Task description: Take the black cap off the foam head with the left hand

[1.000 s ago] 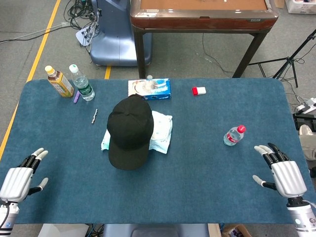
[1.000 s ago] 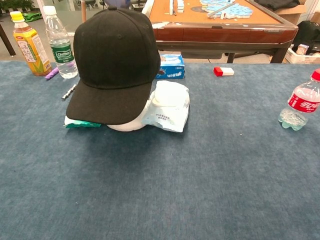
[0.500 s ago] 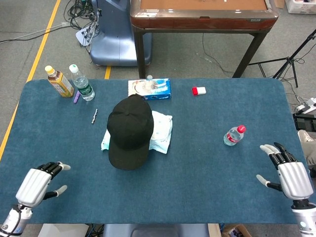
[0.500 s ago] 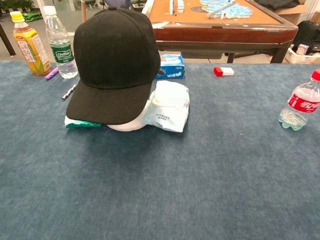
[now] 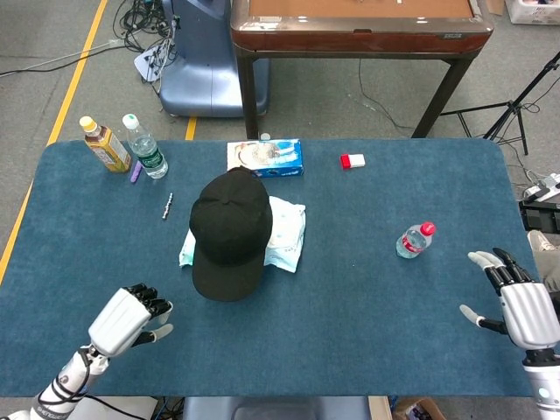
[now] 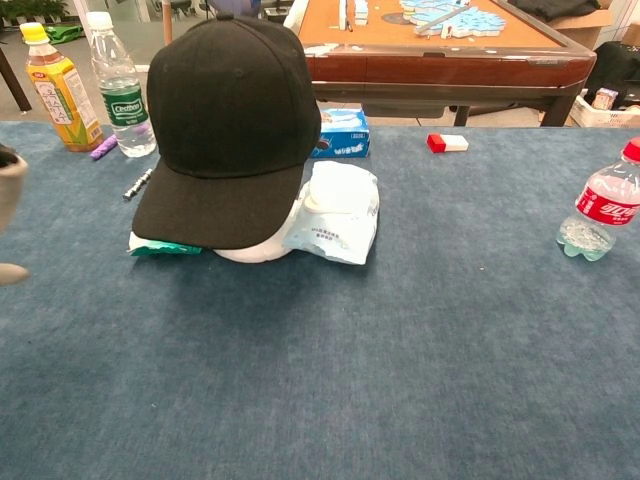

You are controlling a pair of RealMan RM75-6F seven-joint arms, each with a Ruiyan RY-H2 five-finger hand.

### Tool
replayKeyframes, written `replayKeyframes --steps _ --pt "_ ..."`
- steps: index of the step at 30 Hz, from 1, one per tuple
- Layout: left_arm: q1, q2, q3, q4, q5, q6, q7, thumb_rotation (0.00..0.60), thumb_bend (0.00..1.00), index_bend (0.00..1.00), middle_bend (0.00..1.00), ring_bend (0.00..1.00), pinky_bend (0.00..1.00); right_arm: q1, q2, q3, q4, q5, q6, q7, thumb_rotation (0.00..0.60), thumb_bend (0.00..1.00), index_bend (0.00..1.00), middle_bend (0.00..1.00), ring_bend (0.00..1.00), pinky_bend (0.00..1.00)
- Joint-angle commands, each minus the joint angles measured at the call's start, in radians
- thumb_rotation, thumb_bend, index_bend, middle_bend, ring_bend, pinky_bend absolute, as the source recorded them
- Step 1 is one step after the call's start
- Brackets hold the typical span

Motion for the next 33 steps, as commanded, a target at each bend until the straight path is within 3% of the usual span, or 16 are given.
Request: replayKeyframes --steps 1,10,33 --pt "-0.042 -0.027 -0.009 -0.011 -0.015 -0.062 0.032 0.600 0.00 0.74 0.87 0.70 0.73 -0.002 0.003 0.001 0.002 0.001 0.002 0.008 0.600 0.13 0.21 0.23 0.13 0.32" --pt "-0.121 -0.107 -0.037 0.036 -0.041 -0.124 0.051 0.600 0.00 0.74 0.87 0.70 0.73 -0.004 0.010 0.007 0.005 0.007 0.007 0.028 0.600 0.13 0.21 0.23 0.13 0.32" --pt "-0.250 -0.272 -0.065 0.177 -0.102 -0.159 0.038 0.600 0.00 0.74 0.88 0.70 0.74 -0.023 0.035 0.027 0.011 0.041 0.027 0.098 0.600 0.13 0.21 0.23 0.13 0.32"
